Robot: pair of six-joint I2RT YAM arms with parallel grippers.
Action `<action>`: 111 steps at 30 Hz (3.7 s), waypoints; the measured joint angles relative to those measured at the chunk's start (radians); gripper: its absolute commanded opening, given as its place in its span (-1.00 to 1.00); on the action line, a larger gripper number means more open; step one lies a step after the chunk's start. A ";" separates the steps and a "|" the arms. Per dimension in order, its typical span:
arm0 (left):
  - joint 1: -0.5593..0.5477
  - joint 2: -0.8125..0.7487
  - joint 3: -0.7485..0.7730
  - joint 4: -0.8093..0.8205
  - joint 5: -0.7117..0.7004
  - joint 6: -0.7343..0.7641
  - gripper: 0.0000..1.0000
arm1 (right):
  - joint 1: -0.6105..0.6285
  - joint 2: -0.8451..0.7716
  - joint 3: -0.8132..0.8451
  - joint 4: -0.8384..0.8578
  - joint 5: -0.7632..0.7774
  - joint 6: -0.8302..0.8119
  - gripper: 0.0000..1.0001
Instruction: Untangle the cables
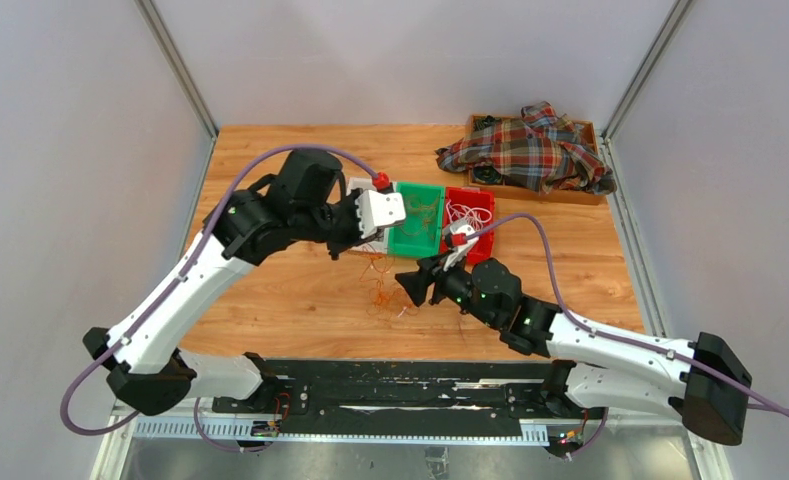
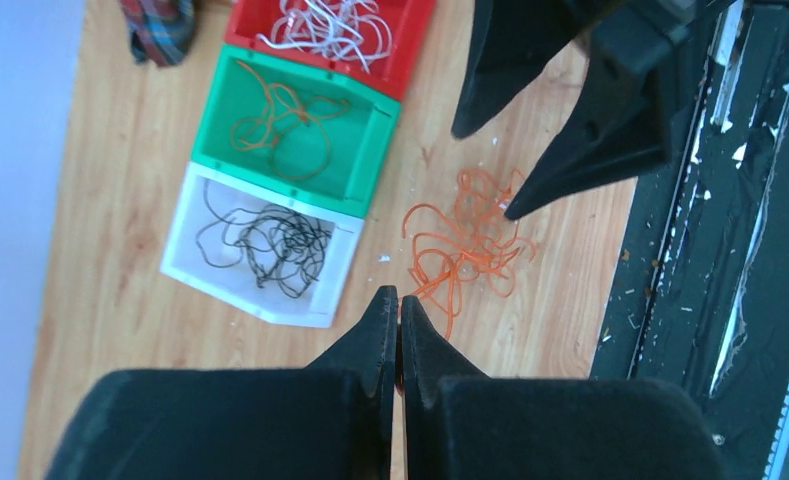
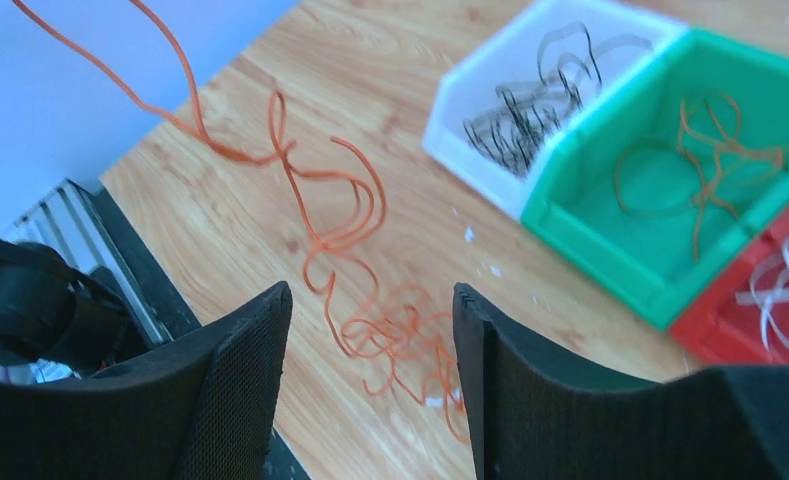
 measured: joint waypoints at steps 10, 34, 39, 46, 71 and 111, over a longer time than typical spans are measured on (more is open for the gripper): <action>0.000 -0.055 0.053 -0.058 0.009 0.002 -0.99 | 0.000 0.059 0.110 0.167 -0.086 -0.037 0.22; 0.000 -0.038 0.153 -0.083 0.094 -0.087 -0.99 | 0.000 0.280 0.224 0.341 -0.162 0.013 0.21; 0.000 -0.026 0.228 -0.114 0.124 -0.107 -0.99 | 0.000 0.335 0.227 0.369 -0.106 0.016 0.19; 0.000 -0.033 0.311 -0.126 0.183 -0.143 -0.99 | -0.004 0.427 0.227 0.394 -0.092 0.042 0.18; 0.000 0.080 0.779 -0.149 0.105 -0.031 -0.99 | -0.004 0.621 0.124 0.514 -0.119 0.203 0.02; -0.024 0.137 0.874 -0.057 -0.124 0.224 -0.99 | 0.006 0.721 0.257 0.509 -0.178 -0.041 0.11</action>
